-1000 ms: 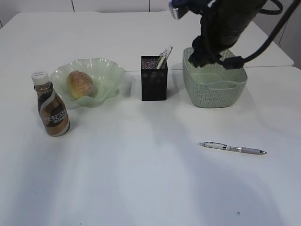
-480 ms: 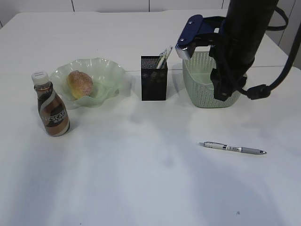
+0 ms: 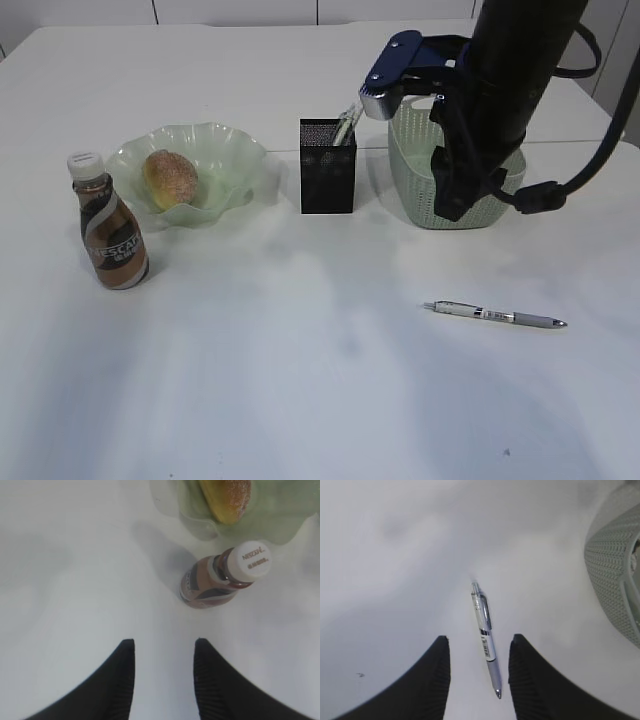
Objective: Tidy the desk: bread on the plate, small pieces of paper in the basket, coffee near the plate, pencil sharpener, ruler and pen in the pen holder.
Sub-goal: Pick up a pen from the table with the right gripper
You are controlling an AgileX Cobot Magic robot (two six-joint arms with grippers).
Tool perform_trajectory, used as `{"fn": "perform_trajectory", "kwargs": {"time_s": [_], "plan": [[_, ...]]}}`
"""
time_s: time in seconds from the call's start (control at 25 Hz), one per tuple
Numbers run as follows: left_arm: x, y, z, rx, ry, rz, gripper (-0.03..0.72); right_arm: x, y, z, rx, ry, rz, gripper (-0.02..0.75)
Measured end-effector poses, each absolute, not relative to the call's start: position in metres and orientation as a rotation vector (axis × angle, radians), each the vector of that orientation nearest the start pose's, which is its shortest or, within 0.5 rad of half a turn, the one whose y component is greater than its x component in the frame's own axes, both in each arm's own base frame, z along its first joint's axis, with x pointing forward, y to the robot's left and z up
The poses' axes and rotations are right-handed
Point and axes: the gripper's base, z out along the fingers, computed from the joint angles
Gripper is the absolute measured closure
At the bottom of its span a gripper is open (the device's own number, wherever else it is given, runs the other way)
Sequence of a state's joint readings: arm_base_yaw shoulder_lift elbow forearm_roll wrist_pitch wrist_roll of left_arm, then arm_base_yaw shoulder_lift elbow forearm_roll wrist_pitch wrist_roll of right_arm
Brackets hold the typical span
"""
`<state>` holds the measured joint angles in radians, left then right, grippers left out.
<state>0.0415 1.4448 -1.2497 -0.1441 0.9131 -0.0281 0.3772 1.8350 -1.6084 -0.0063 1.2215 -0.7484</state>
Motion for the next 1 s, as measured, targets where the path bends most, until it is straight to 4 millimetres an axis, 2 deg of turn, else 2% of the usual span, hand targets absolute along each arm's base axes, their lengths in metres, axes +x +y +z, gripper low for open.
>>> {"fn": "perform_trajectory", "kwargs": {"time_s": [0.2, 0.36, 0.76, 1.0], "plan": [[0.302, 0.002, 0.326, -0.163, 2.581, -0.178, 0.413, 0.355, 0.14, 0.283, -1.586, 2.471, -0.068, 0.419], [0.302, 0.002, 0.326, -0.164, 2.581, -0.18, 0.413, 0.356, 0.134, 0.286, -1.615, 2.456, -0.165, 0.447], [0.302, 0.002, 0.326, -0.164, 2.581, -0.18, 0.413, 0.357, 0.1, 0.307, -1.496, 2.476, -0.214, 0.463], [0.302, 0.002, 0.326, -0.164, 2.581, -0.18, 0.413, 0.345, 0.088, 0.333, -1.435, 2.436, -0.25, 0.464]]}}
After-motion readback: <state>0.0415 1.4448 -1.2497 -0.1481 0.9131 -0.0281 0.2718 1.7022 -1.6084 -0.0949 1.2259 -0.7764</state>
